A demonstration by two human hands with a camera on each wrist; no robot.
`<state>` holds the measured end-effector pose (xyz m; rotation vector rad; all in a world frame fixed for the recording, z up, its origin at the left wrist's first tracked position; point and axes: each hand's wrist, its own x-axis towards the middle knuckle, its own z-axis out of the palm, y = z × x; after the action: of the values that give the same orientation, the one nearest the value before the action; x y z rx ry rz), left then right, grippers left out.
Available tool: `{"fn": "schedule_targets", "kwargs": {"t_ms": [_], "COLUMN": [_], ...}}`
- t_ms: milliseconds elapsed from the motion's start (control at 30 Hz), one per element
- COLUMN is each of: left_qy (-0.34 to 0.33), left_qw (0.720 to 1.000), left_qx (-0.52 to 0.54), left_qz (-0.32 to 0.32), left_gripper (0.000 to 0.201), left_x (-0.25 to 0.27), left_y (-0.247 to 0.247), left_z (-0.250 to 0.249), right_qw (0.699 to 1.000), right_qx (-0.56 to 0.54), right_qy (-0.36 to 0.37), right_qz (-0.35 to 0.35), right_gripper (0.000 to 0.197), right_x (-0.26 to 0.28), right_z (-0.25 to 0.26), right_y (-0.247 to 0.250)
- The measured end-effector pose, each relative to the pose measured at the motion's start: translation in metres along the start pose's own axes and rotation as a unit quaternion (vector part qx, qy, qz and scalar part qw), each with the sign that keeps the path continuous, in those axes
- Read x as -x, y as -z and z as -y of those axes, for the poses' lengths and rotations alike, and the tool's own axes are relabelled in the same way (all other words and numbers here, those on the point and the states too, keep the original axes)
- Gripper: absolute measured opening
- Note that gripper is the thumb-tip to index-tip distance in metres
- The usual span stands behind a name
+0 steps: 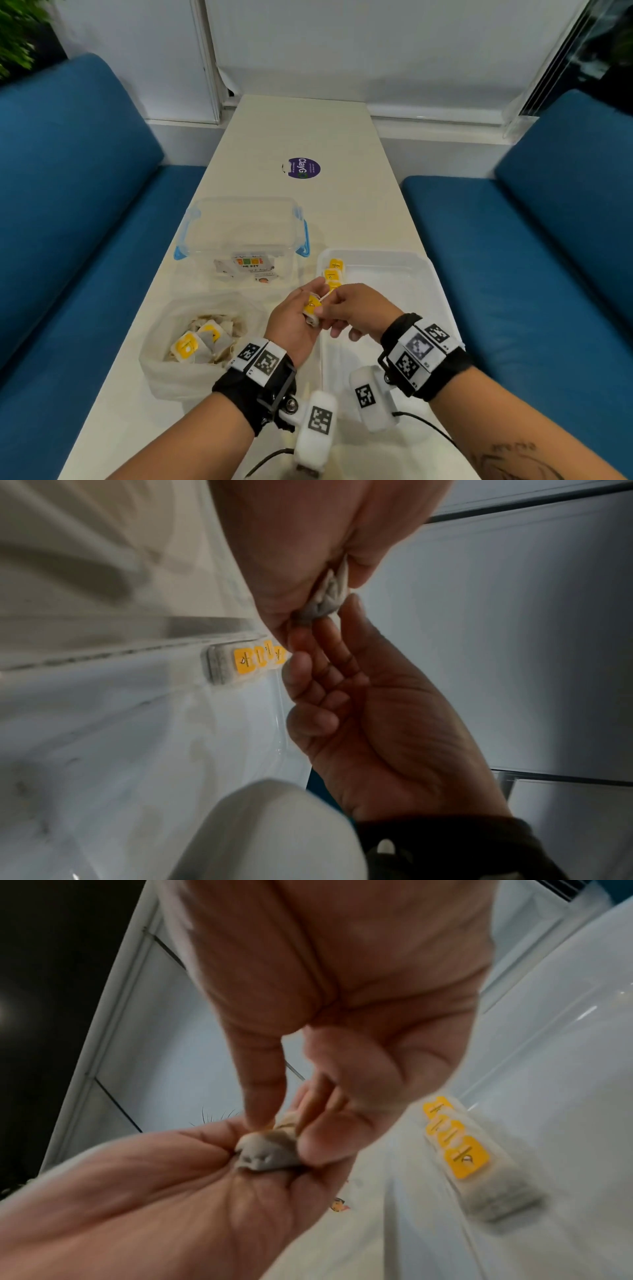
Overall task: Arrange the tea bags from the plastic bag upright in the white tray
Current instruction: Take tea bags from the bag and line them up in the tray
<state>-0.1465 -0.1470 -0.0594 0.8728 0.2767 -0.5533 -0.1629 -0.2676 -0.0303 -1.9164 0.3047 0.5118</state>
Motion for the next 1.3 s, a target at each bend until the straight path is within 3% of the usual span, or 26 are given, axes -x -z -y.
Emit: {"fn": "schedule_targets", "kwargs": {"t_ms": [100, 367, 567, 767, 867, 1033, 1167, 1300], "left_qy": [-0.004, -0.017, -0.048, -0.077, -0.06, -0.008, -0.002, 0.009], "left_qw": [1.0, 0.988, 0.956, 0.927, 0.913, 0.904, 0.906, 0.912], "left_qx": [0.002, -0.113, -0.29, -0.364, -0.399, -0.426, -0.421, -0.41], "left_qz": [0.031, 0.1, 0.019, -0.047, -0.057, -0.027, -0.027, -0.026], "left_gripper": [0.034, 0.031, 0.006, 0.026, 0.034, 0.048, 0.05, 0.048], "left_x": [0.003, -0.001, -0.002, -0.005, -0.004, 0.0, 0.0, 0.002], "left_y": [-0.001, 0.006, 0.016, 0.025, 0.031, 0.039, 0.042, 0.044], "left_z": [0.002, 0.011, 0.01, 0.012, 0.015, 0.021, 0.022, 0.024], "right_qw": [0.998, 0.993, 0.987, 0.985, 0.99, 0.982, 0.976, 0.973], "right_qx": [-0.02, -0.047, -0.099, 0.002, 0.027, 0.164, 0.18, 0.18], "right_qy": [0.019, 0.083, 0.081, 0.08, 0.038, -0.058, -0.121, -0.142], "right_qz": [-0.055, -0.068, -0.1, -0.155, -0.137, -0.073, 0.004, 0.033], "right_gripper": [0.02, 0.02, 0.017, 0.02, 0.013, 0.014, 0.014, 0.017], "right_x": [0.0, 0.002, -0.002, -0.011, -0.011, -0.023, -0.035, -0.048], "right_z": [-0.006, -0.012, -0.014, -0.024, -0.023, -0.027, -0.031, -0.032], "right_y": [0.001, 0.003, 0.01, 0.021, 0.031, 0.037, 0.029, 0.018]}}
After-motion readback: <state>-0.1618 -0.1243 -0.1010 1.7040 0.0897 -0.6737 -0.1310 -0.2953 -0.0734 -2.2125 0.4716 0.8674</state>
